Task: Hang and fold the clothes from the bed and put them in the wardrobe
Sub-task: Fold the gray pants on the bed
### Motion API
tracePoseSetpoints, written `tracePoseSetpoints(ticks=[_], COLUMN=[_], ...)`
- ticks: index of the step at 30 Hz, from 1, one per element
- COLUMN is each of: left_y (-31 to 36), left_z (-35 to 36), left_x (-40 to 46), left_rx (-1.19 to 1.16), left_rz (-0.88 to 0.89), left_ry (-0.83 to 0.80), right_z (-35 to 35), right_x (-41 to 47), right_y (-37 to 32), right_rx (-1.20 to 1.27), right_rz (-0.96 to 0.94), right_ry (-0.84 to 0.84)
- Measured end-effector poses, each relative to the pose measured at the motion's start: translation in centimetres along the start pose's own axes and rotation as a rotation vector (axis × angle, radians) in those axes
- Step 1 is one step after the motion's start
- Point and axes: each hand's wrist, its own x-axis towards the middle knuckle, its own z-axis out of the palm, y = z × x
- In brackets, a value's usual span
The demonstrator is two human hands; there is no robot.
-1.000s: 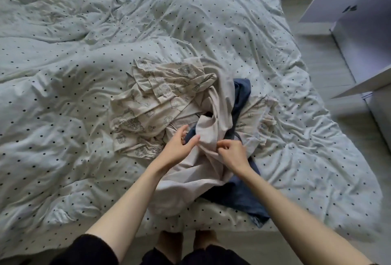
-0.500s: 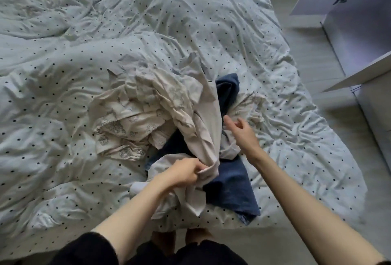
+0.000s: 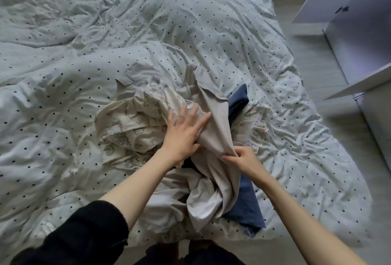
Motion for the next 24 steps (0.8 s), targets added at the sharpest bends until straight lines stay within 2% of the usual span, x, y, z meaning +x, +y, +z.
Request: tracePoseSetpoints(ticks=[3, 6, 9, 12, 14, 17, 19, 22, 24], left_y=[0.2, -1.4, -5.3, -8.8, -10.0, -10.1, -9.4, -8.4, -8.0], left_z=[-0.1, 0.2, 0.6, 1.0, 0.7, 0.1, -0.4, -1.1, -1.4], left_x=[0.4, -1.3, -4.2, -7.0, -8.1, -8.1, -7.2, -5.3, -4.1], left_rx=[0.070, 0.051, 0.078, 0.179, 0.195, 0.159, 0.072, -0.017, -0.038], left_rz=[0.028, -0.112, -0.332, -0.548, -0.618, -0.614, -0.573, -0.434, -0.346], left_ry=[-0.047, 0.003, -0.101, -0.284, -0.305, -0.118, 0.040, 0.238, 0.276], right_z=[-1.3, -2.7, -2.8, -2.2, -1.6, 0.0, 1.0, 2.2, 2.4], right_x=[0.0, 0.7, 1.5, 3.2, 5.2, 9.7, 12.9, 17.7, 20.1], right_y=[1.1, 2.3, 2.0, 0.4, -1.5, -5.1, -7.3, -9.7, -10.4], right_rx=[-0.173, -0.308, -0.362, -0.465, -0.531, -0.703, -0.848, -0.911, -0.938], right_rz=[0.060, 0.261, 0.441, 0.404, 0.245, -0.026, -0.122, -0.086, 0.008], right_ry=[0.137, 0.293, 0.289, 0.370, 0.442, 0.431, 0.408, 0.323, 0.284])
